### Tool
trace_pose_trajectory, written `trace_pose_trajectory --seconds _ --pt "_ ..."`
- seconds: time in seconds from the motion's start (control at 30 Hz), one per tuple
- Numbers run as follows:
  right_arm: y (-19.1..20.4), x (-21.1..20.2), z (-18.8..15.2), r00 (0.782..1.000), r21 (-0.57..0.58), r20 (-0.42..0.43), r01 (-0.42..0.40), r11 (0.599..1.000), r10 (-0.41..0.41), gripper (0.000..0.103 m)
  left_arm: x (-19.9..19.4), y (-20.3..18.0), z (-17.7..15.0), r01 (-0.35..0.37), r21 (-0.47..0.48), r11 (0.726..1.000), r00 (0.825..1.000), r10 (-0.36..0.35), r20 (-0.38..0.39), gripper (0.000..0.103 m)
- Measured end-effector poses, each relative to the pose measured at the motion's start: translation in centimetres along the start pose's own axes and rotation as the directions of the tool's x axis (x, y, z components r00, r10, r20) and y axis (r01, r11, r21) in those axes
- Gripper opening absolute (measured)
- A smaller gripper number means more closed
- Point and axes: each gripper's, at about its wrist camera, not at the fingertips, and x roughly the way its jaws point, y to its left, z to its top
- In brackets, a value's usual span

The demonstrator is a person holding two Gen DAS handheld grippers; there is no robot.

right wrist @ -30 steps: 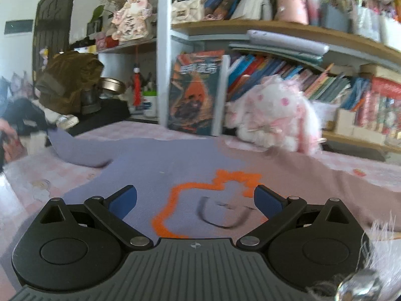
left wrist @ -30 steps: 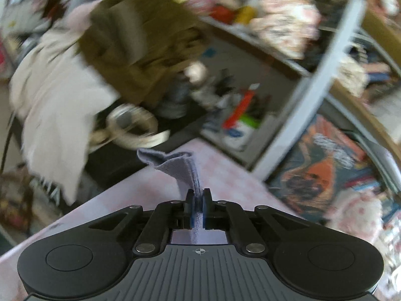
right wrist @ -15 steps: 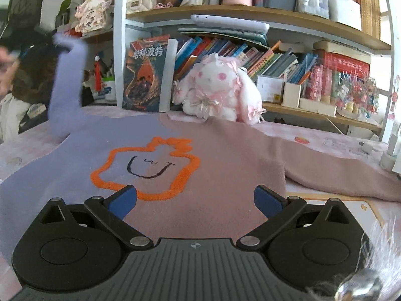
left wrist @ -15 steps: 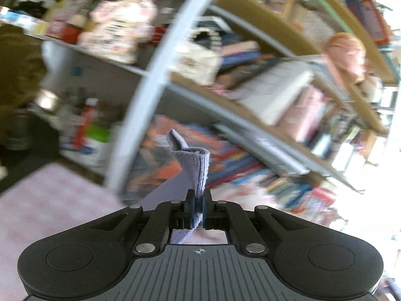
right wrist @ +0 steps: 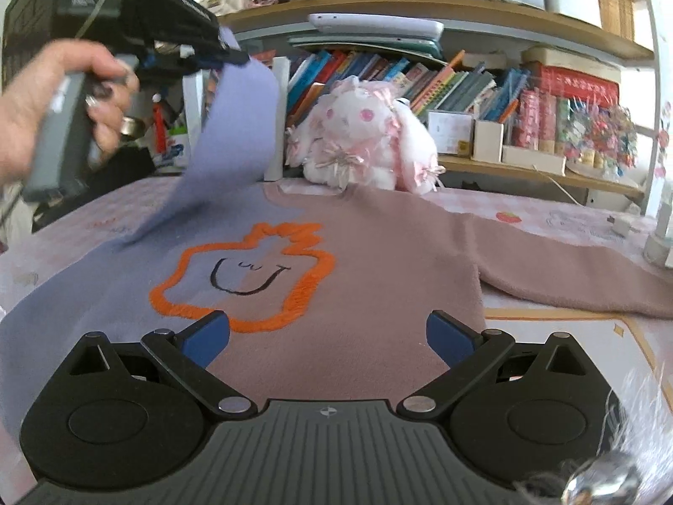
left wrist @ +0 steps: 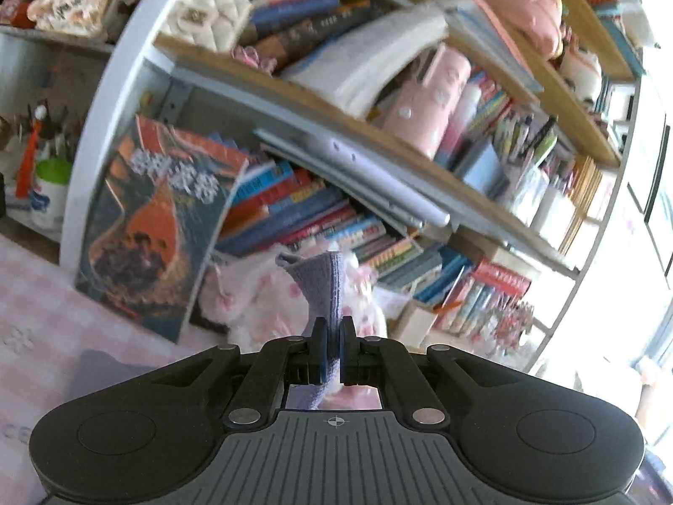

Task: Fold clothes
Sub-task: 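Grasp the lavender sleeve cuff with the left gripper and lift it, then lay the lavender sleeve across the sweater body and open the left gripper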

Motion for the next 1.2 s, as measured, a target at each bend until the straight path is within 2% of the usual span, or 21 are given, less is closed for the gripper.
trace_pose_trajectory --seconds 0.17,0.23,0.27,0.3,0.33,0.37,0.47,0.57,0.63,0.73,0.8,0.9,0.97,1.07,1.13,1.2 --pt "0.1 0.0 0.1 1.0 -0.009 -0.003 -0.001 1.0 0.001 0.101 2.0 -1.2 -2.2 -0.014 0.022 1.0 0.998 0.016 -0.061 0.004" --pt "0.3 0.1 0.1 1.0 -0.021 -0.008 -0.002 1.0 0.002 0.101 2.7 -1.7 -3.1 -0.023 0.033 0.999 0.995 0.026 -0.097 0.014" --pt "0.4 0.1 0.1 1.0 -0.026 -0.01 -0.002 1.0 0.002 0.101 3.0 -1.9 -3.5 -0.023 0.037 0.999 0.992 0.027 -0.123 0.03" --pt "0.5 0.2 0.1 1.0 -0.032 -0.012 -0.003 0.999 0.003 0.101 3.3 -2.1 -3.9 -0.02 0.04 0.999 0.989 0.026 -0.146 0.052" --pt "0.6 0.2 0.1 1.0 -0.04 -0.016 -0.003 0.999 0.002 0.101 3.4 -2.2 -4.1 -0.008 0.043 0.999 0.988 0.015 -0.157 0.06" --pt "0.7 0.3 0.1 1.0 -0.047 -0.02 -0.003 0.999 0.002 0.101 3.1 -2.4 -4.3 0.013 0.052 0.999 0.987 -0.005 -0.158 0.064" --pt "1.1 0.3 0.0 1.0 -0.068 -0.023 0.002 0.998 -0.004 0.101 1.7 -2.6 -4.4 0.043 0.119 0.992 0.987 -0.024 -0.159 0.066" --pt "1.3 0.5 0.0 0.999 -0.085 -0.031 0.003 0.996 -0.006 0.101 -1.0 -2.2 -4.8 0.034 0.235 0.971 0.986 0.005 -0.164 0.066" --pt "1.4 0.7 0.0 0.999 -0.092 -0.039 0.0 0.996 -0.003 0.101 -3.5 -1.2 -5.4 0.012 0.3 0.954 0.985 0.041 -0.167 0.066" --pt "1.5 0.8 0.0 0.999 -0.092 -0.045 -0.003 0.996 -0.001 0.101 -7.4 1.8 -6.1 -0.066 0.33 0.942 0.976 0.13 -0.175 0.066" --pt "1.4 0.9 0.1 0.999 -0.091 -0.051 -0.003 0.996 -0.001 0.101 -9.8 4.2 -6.6 -0.152 0.342 0.927 0.96 0.221 -0.174 0.066" --pt "1.4 1.1 0.1 0.998 -0.092 -0.061 -0.004 0.996 -0.002 0.101 -12.4 7.5 -7.5 -0.28 0.375 0.884 0.914 0.365 -0.177 0.066" --pt "1.5 1.2 0.1 0.998 -0.097 -0.068 0.0 0.995 -0.006 0.101 -13.5 9.3 -7.9 -0.306 0.357 0.883 0.895 0.394 -0.208 0.064" --pt "1.8 1.2 0.1 0.998 -0.112 -0.066 0.011 0.994 -0.019 0.101 -14.2 10.6 -8.3 -0.284 0.33 0.9 0.895 0.373 -0.246 0.061" --pt "2.1 0.9 0.0 0.998 -0.126 -0.049 0.018 0.992 -0.025 0.101 -14.0 10.8 -8.5 -0.26 0.311 0.914 0.898 0.347 -0.271 0.052" --pt "2.3 0.6 0.0 0.999 -0.139 -0.032 0.029 0.99 -0.034 0.101 -13.6 11.1 -8.8 -0.232 0.275 0.933 0.902 0.312 -0.298 0.038"
